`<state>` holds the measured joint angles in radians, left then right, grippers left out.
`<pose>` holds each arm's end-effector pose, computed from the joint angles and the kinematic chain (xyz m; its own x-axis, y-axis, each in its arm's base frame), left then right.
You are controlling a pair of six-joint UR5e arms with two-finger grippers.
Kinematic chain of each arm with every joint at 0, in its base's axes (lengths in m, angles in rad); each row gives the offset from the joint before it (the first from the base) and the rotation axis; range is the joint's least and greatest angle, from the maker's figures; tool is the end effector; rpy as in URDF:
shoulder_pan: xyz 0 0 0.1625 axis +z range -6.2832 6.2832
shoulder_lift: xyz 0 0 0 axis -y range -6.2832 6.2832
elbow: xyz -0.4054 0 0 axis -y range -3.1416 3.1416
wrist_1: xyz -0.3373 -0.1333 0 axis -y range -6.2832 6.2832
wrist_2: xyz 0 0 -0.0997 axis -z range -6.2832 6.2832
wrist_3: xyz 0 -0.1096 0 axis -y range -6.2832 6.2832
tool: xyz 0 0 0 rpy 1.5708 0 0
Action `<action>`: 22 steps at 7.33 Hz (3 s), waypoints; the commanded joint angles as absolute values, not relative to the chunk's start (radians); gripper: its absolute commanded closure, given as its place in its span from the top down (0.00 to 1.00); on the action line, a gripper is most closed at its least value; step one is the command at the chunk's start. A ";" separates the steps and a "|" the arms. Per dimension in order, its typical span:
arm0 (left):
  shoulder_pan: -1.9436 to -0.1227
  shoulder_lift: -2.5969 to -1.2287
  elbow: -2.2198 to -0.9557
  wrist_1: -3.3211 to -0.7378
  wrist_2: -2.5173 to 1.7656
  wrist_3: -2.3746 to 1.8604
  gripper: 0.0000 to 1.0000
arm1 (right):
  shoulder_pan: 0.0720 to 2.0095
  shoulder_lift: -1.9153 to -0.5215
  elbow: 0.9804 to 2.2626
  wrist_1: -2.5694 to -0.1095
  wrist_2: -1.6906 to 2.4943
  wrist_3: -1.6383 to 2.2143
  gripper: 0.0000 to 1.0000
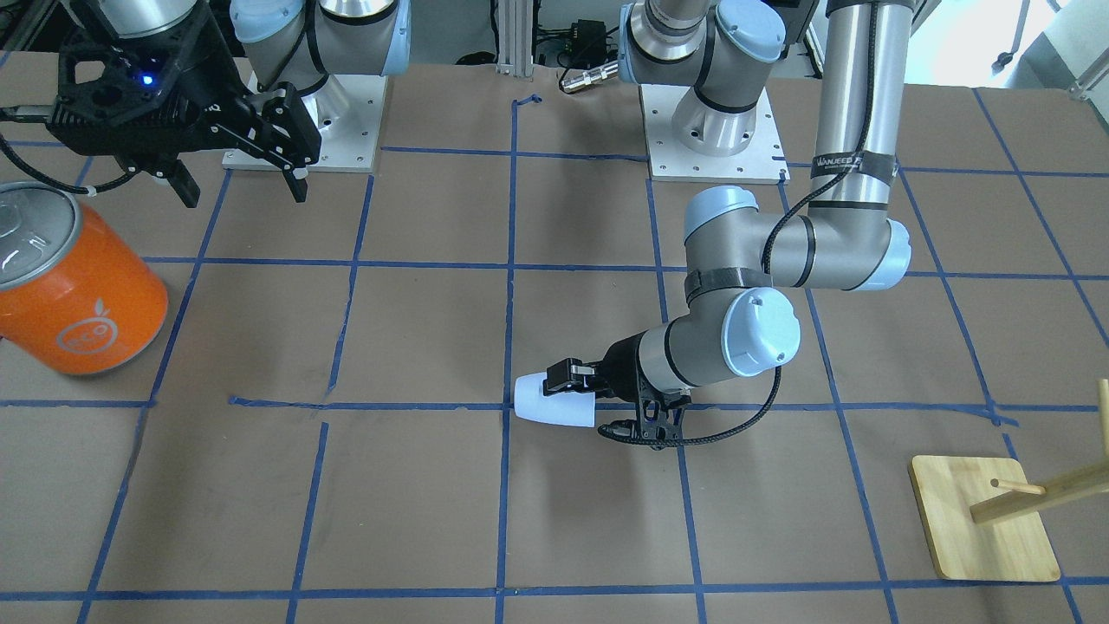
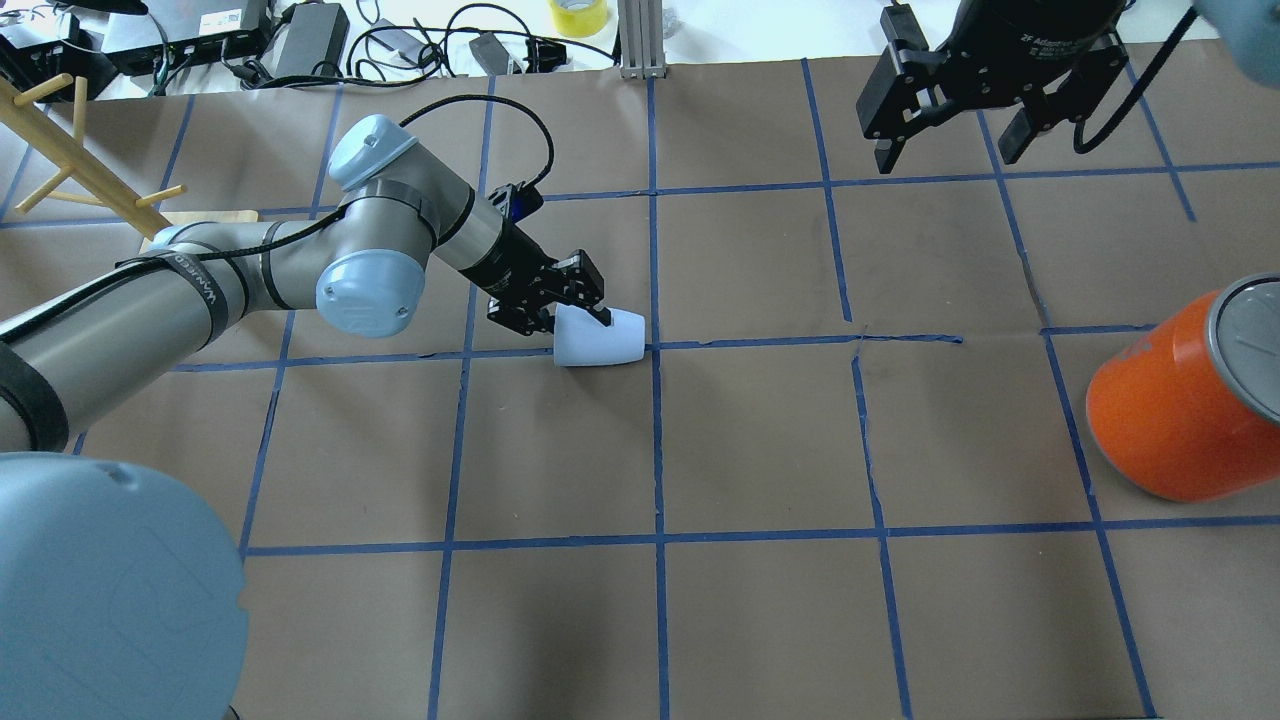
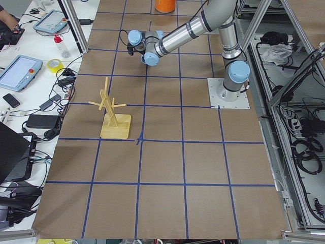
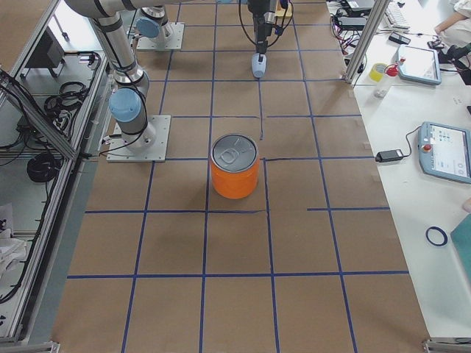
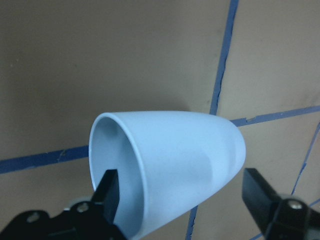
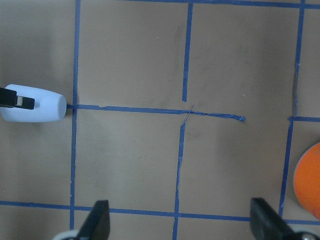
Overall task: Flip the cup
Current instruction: 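Grip the cup's rim with the left gripper and lift it, then rotate the cup upright with the left gripper and carry it toward the wooden stand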
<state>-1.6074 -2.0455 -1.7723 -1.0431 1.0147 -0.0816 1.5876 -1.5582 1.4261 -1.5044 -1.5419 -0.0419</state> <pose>-0.2105 -0.5259 0.2052 -0.8517 -0.1274 0.5083 -0.0333 0.9812 0.1900 0.1439 -0.4438 0.5095 -0.9978 -0.0605 -0.0261 -0.0586 0.9960 -0.0668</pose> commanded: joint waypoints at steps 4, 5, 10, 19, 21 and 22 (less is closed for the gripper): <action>-1.608 -2.043 -1.639 -1.104 1.087 -0.282 0.00 | 1.586 -1.560 1.428 -1.511 -1.548 -0.041 1.00; -1.608 -2.042 -1.616 -1.141 1.148 -0.287 0.00 | 1.586 -1.560 1.428 -1.512 -1.549 -0.043 1.00; -1.597 -2.009 -1.435 -1.171 1.557 -0.160 0.00 | 1.586 -1.560 1.428 -1.512 -1.551 -0.046 1.00; -1.474 -2.106 -1.488 -1.023 1.635 -0.052 0.46 | 1.588 -1.560 1.428 -1.511 -1.551 -0.048 1.00; -1.474 -2.092 -1.488 -1.035 1.637 -0.054 1.00 | 1.586 -1.560 1.430 -1.511 -1.551 -0.048 1.00; -1.476 -2.073 -1.483 -1.067 1.637 -0.055 1.00 | 1.588 -1.560 1.430 -1.511 -1.551 -0.048 1.00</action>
